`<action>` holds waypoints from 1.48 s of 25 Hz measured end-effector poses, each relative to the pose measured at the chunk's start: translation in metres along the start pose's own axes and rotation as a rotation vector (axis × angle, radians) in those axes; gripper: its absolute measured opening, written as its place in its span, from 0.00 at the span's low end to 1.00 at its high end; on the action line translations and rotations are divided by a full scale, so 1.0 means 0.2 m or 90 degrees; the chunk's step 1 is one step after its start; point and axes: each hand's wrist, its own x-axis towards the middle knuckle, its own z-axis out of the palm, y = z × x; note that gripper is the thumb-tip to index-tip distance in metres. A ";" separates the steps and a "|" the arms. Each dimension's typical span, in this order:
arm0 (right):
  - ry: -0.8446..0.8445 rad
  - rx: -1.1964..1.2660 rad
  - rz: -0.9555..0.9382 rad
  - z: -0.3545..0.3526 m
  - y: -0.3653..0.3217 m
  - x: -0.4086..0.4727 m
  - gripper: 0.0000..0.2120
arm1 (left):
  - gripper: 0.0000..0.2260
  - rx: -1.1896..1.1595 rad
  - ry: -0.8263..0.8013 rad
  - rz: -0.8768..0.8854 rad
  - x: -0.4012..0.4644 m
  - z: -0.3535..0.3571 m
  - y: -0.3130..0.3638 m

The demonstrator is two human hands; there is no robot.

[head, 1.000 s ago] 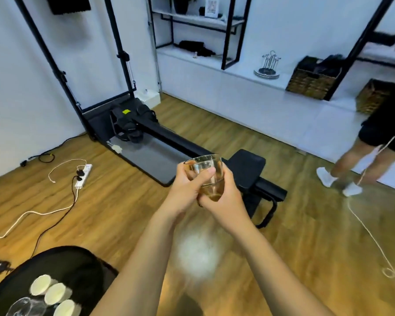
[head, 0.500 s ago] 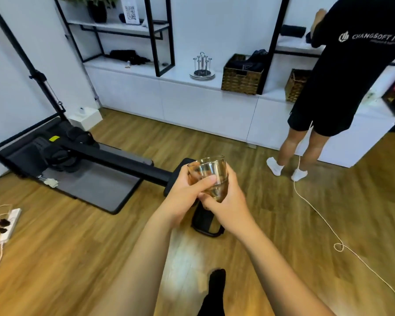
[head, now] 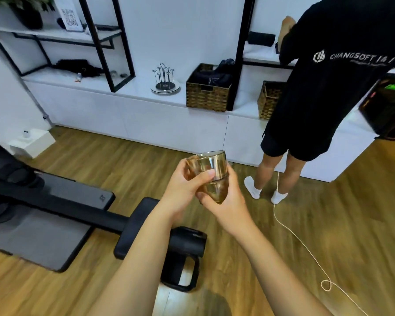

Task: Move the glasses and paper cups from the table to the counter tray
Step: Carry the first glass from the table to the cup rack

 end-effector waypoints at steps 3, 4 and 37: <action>-0.016 0.008 0.007 -0.14 0.08 0.37 0.45 | 0.25 0.008 0.022 0.001 0.37 0.14 0.01; -0.018 0.011 0.001 -0.18 0.11 0.51 0.45 | 0.23 0.011 0.028 0.005 0.50 0.18 0.01; -0.219 0.143 -0.013 0.76 0.33 4.05 0.32 | 0.26 -0.090 0.270 0.012 3.64 -0.85 0.55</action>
